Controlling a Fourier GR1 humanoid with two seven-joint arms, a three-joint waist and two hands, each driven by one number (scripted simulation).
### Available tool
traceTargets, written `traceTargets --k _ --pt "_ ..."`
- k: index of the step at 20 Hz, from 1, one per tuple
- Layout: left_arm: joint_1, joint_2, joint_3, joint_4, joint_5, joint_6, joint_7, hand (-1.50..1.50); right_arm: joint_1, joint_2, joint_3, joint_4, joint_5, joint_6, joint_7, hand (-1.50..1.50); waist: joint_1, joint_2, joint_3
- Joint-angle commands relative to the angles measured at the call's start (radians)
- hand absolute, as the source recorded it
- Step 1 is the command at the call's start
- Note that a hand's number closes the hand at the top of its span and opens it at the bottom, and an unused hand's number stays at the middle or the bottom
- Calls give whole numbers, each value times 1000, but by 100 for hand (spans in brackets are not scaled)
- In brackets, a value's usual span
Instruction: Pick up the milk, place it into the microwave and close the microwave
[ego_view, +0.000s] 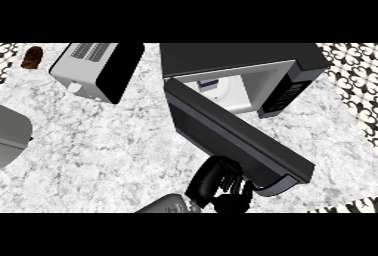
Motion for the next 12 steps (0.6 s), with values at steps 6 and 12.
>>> traceTargets --k 6,12 --pt "-99 -4 104 -33 157 135 -126 150 -32 -54 14 -64 -89 78 38 -150 -63 19 -4" --pt "-178 -4 160 19 267 130 -151 150 -64 -92 20 -95 -138 92 91 -150 -94 35 -2"
